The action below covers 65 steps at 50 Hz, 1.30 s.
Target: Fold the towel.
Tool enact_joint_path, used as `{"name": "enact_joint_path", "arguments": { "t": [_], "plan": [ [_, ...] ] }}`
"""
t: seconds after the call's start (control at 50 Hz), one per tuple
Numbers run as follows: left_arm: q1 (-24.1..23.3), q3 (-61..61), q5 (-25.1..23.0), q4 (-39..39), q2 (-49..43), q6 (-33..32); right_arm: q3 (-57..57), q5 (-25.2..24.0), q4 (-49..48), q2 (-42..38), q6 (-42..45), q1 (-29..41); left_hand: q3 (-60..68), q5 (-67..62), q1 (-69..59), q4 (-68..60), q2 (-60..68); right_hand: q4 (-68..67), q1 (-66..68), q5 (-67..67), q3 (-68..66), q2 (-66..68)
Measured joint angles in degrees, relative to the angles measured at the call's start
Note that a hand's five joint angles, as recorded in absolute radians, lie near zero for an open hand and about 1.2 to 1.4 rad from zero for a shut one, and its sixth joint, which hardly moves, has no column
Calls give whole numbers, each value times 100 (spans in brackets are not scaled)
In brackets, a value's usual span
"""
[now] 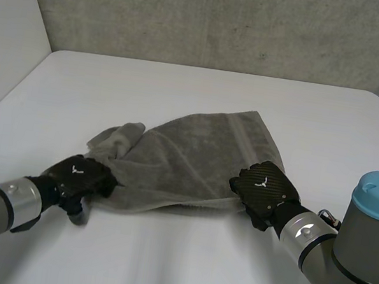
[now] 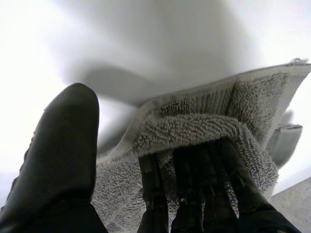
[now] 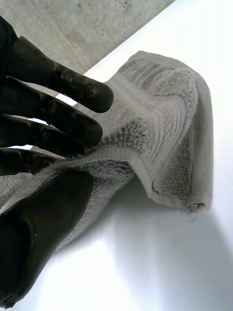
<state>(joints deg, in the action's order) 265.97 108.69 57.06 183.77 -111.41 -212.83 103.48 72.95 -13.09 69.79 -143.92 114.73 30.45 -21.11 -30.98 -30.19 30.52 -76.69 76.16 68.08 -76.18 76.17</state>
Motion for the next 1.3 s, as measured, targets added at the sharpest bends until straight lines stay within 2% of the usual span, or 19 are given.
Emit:
{"name": "enact_joint_path", "arguments": {
  "t": [0.3,0.52,0.8,0.94,1.04,1.18,1.3],
  "plan": [
    [-377,-790,53,25,-213,558,15,0,0,-54,9,-3,102,-78,-4,26,0,0,0,0,0,0],
    [-525,-1010,105,130,-556,613,21,0,0,-91,13,2,118,-101,-47,-27,26,0,0,0,0,0],
    [-573,-1404,387,243,-860,608,-51,62,31,-68,-54,-54,1039,-978,-992,-1063,1024,0,0,0,0,0],
    [-579,-1648,476,261,-1005,603,-111,95,66,-39,-292,-83,2374,-2271,-2295,-2404,2391,0,0,0,0,0],
    [-582,-1743,574,260,-1025,602,-150,98,97,-19,-391,-84,4220,-4118,-4040,-4283,4245,0,0,0,0,0],
    [-606,-1699,612,126,-537,655,-438,99,621,258,-436,-76,4547,-4390,-4241,-4712,4545,0,0,-3,0,0],
    [-667,-1685,554,-222,799,1146,-1350,26,2195,1116,-707,-72,4557,-4393,-4242,-4714,4546,0,0,-3,0,0]
  ]
}}
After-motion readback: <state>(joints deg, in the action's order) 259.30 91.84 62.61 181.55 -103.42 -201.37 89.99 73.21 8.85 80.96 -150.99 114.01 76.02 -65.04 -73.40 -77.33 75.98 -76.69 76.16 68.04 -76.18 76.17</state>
